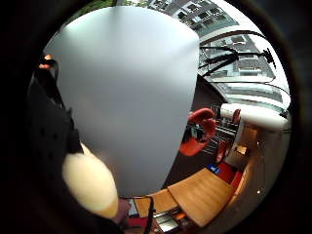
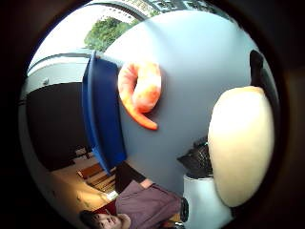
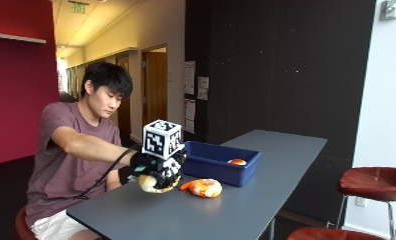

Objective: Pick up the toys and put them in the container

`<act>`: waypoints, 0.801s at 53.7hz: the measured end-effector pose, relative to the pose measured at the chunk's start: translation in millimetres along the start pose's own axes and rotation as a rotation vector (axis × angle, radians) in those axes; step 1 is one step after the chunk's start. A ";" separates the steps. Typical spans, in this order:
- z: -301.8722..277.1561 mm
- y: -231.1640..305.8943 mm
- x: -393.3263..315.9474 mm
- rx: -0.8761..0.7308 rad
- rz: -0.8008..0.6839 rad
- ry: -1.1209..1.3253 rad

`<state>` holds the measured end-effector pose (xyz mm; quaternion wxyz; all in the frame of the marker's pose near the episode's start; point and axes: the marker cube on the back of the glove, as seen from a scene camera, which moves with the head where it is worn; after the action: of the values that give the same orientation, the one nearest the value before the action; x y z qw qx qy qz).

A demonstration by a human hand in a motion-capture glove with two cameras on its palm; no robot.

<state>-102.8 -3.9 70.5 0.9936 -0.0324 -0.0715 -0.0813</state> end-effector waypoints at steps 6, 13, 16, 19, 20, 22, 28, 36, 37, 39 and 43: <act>-55.8 3.2 -14.8 0.111 0.028 0.067; -112.4 9.7 -50.5 0.180 0.020 0.085; -128.9 10.0 -67.5 0.209 0.004 0.096; -143.7 8.3 -88.6 0.248 -0.011 0.095; -148.2 7.3 -96.8 0.262 -0.014 0.091; -155.0 4.1 -110.8 0.283 -0.015 0.081; -159.5 -5.4 -149.7 0.297 -0.041 0.050; -149.4 -18.4 -216.2 0.292 -0.083 0.028; -147.3 -20.2 -225.4 0.290 -0.088 0.022; -142.7 -25.0 -243.4 0.287 -0.090 0.005; -128.6 -29.2 -278.4 0.279 -0.155 0.044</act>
<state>-361.9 1.3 -95.9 0.9805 0.1131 -0.0627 -0.1478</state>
